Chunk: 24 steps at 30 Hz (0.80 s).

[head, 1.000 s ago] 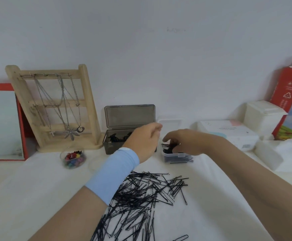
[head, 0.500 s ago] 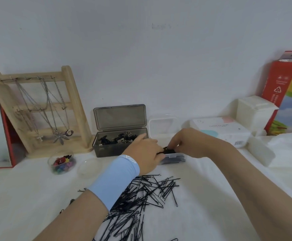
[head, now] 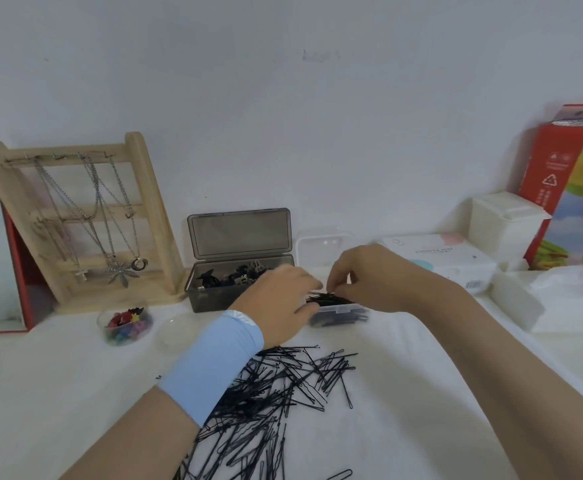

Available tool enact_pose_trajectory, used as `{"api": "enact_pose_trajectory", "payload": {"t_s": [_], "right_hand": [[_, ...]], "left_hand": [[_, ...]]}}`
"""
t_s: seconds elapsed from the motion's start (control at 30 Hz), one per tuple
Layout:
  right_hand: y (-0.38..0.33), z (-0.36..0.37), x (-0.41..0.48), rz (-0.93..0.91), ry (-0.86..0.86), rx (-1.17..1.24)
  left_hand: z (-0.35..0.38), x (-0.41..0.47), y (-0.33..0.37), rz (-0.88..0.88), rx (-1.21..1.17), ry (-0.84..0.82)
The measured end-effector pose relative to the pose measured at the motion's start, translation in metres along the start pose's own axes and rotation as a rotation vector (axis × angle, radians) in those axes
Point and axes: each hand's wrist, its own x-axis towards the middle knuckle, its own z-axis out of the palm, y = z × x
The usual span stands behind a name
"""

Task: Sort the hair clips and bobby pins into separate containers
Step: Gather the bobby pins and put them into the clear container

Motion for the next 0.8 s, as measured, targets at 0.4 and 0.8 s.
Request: {"api": "enact_pose_trajectory", "payload": {"t_s": [0.4,0.8], "right_hand": [[-0.051,0.027,-0.020,0.043,-0.602,-0.397],[-0.050,0.040,-0.010,-0.024,-0.436,-0.383]], "left_hand": [[0.005,-0.044,0.003,-0.160,-0.086,-0.399],[0.008,-0.046,0.008,-0.143,-0.138,-0.296]]}}
